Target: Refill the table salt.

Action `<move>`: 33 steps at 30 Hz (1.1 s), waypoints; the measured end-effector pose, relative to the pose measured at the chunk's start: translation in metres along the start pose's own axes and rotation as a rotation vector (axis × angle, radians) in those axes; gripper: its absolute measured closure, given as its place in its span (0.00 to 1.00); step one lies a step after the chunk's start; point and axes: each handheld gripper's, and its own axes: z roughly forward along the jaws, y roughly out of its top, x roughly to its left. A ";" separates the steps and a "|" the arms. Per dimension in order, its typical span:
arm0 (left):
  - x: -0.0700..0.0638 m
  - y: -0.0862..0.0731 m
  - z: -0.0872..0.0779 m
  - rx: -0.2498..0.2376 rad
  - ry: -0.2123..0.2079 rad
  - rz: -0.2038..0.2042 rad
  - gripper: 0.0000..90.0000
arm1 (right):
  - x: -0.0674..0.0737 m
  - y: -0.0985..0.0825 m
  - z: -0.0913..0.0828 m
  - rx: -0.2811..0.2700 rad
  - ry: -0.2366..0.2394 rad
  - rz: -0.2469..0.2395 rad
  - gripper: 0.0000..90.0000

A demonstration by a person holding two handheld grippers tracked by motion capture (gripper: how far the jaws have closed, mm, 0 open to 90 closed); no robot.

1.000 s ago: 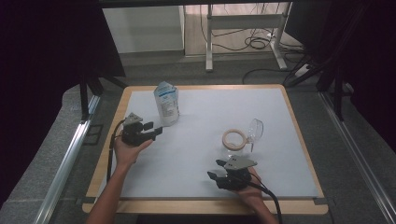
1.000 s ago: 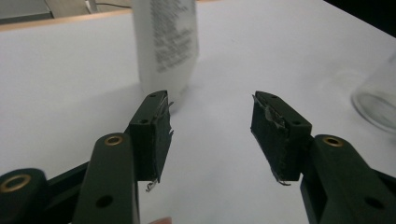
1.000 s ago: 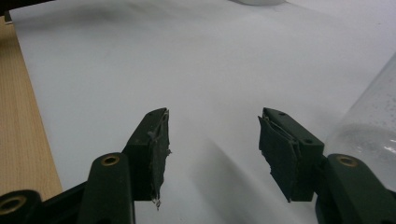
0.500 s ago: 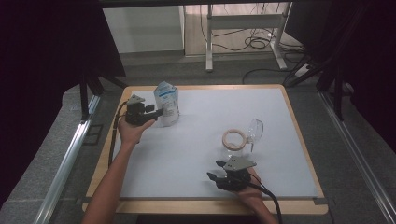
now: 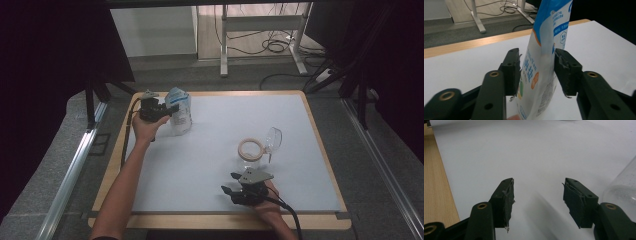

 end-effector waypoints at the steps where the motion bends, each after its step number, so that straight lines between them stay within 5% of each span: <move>1: 0.000 0.000 0.001 -0.002 -0.004 0.011 0.67 | 0.000 0.000 0.000 0.000 0.000 0.000 0.47; 9: -0.006 -0.001 0.004 -0.018 -0.031 0.053 0.98 | -0.001 0.000 0.000 0.001 -0.002 0.005 0.46; 33: -0.029 -0.003 -0.008 -0.045 -0.121 0.076 1.00 | -0.002 0.001 -0.002 -0.032 -0.023 0.005 0.46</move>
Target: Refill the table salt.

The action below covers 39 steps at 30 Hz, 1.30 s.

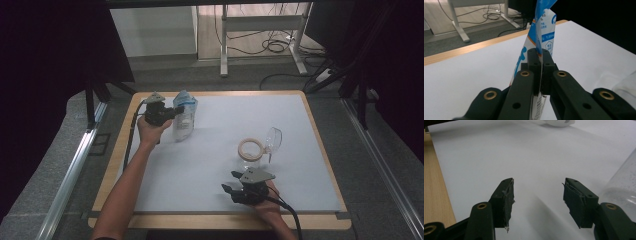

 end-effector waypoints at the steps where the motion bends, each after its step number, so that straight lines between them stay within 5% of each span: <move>1: 0.000 0.000 0.000 0.000 0.000 0.000 1.00 | 0.000 0.000 0.000 0.000 0.000 0.000 0.46; 20: -0.037 -0.011 -0.035 -0.027 -0.069 0.004 1.00 | 0.002 0.005 -0.001 -0.045 -0.014 0.008 0.46; 39: -0.065 -0.021 -0.050 -0.039 -0.130 0.005 1.00 | 0.008 0.011 0.008 -0.048 -0.007 -0.008 0.46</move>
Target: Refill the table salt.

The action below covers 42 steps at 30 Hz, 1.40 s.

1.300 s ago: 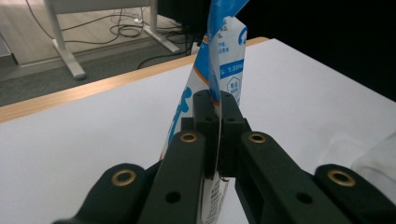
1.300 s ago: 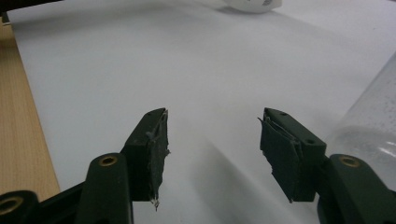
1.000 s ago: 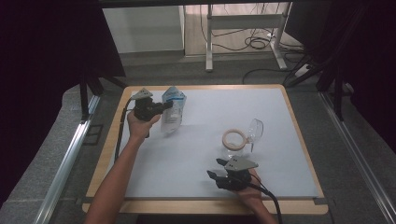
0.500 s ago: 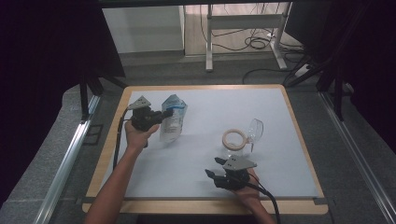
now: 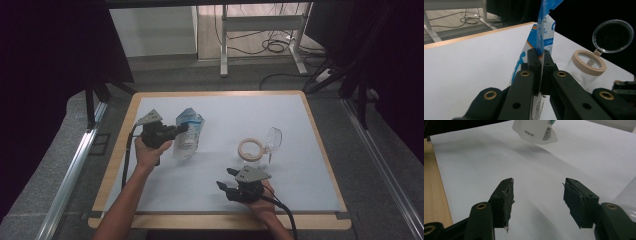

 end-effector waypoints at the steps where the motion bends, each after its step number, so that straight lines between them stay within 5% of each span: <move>1: -0.003 -0.001 -0.001 0.000 -0.004 0.000 1.00 | 0.000 0.000 0.000 -0.004 0.000 -0.004 0.46; 22: -0.031 0.001 -0.008 0.006 -0.049 0.015 1.00 | 0.004 0.006 0.009 -0.014 0.013 -0.003 0.45; 42: -0.048 0.007 0.000 0.014 -0.075 0.037 1.00 | 0.010 0.021 0.044 0.001 -0.014 0.032 0.42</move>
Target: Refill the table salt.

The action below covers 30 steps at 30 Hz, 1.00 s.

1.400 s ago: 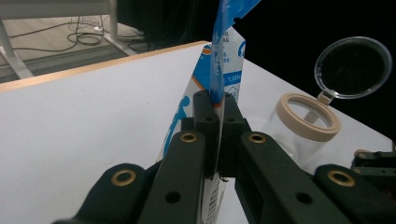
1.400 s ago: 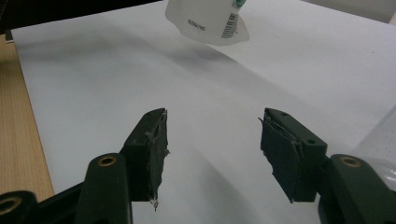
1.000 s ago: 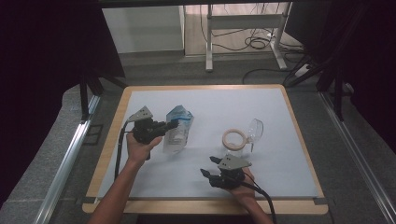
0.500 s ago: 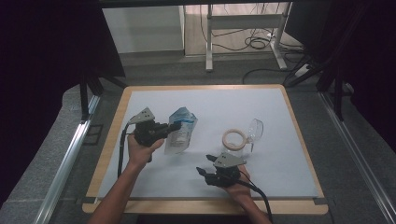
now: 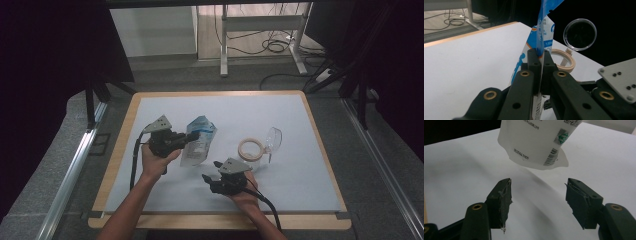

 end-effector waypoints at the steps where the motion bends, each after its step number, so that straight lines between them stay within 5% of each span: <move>1: -0.001 0.000 0.000 0.000 0.000 -0.001 1.00 | 0.000 0.000 0.001 0.001 -0.003 0.001 0.41; 22: -0.014 0.003 0.003 -0.014 -0.031 0.005 1.00 | 0.001 0.000 0.009 0.013 -0.075 0.032 0.35; 30: -0.021 0.004 0.004 -0.012 -0.049 0.006 1.00 | 0.003 0.001 0.016 0.035 -0.151 0.040 0.33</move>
